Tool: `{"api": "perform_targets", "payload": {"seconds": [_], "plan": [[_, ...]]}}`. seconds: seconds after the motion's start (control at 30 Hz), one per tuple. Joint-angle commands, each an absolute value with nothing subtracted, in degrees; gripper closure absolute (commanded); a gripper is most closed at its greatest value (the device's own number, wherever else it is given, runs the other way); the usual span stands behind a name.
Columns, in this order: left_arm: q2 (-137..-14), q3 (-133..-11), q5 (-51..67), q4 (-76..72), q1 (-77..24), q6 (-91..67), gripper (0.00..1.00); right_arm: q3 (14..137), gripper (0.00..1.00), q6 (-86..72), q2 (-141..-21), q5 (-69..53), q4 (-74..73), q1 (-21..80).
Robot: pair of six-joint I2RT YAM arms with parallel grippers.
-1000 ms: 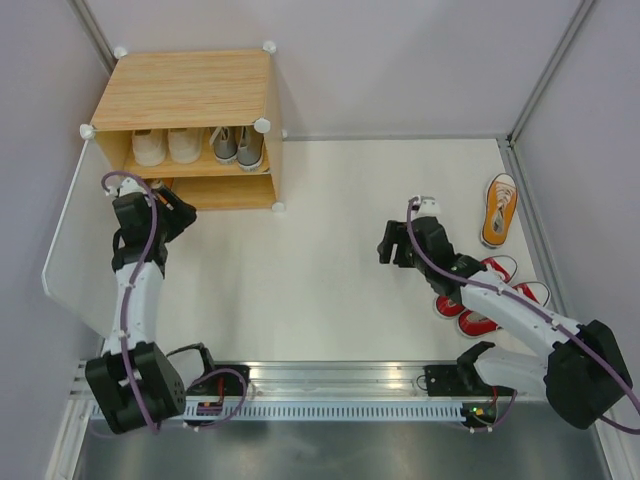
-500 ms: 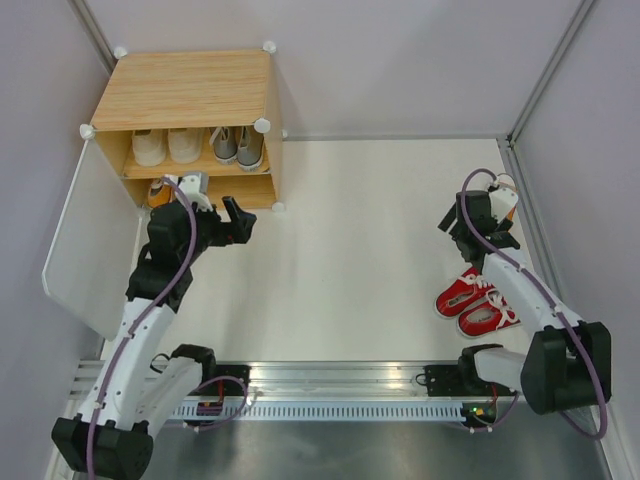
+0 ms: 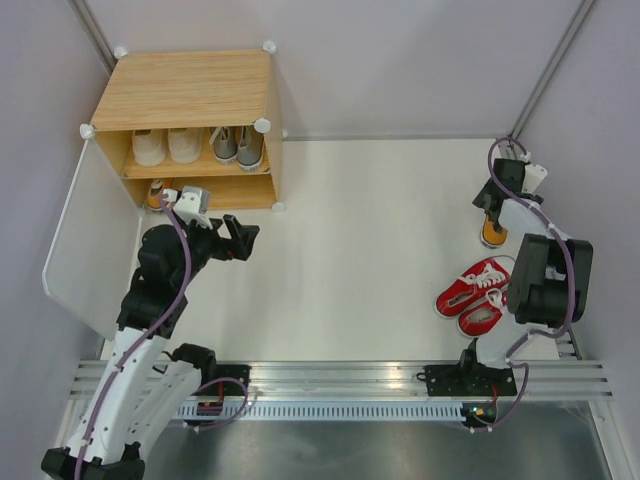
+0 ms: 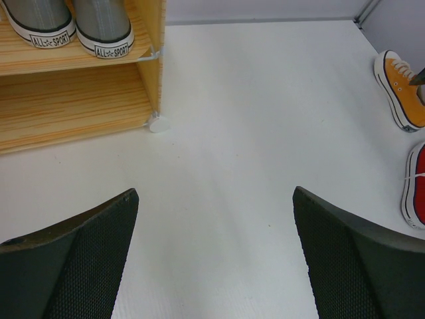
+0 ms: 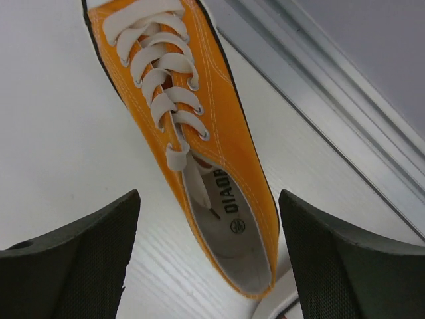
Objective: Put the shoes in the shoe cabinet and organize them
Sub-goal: Pick up the shoe from the center of the board.
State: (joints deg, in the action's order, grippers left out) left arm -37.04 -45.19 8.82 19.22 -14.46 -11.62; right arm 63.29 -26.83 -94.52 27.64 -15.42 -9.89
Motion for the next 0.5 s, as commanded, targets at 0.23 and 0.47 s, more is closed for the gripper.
{"api": "perform_targets", "payload": {"seconds": [0.23, 0.47], "plan": [[-35.4, -45.0, 5.9, 18.4, -16.5, -8.7, 0.0, 66.4, 0.43, -22.9, -105.6, 20.2, -11.6, -14.2], [-35.3, -44.8, 5.9, 18.5, -16.5, -8.6, 0.0, 64.2, 0.99, -23.2, -100.6, 14.4, -11.4, -10.7]]}}
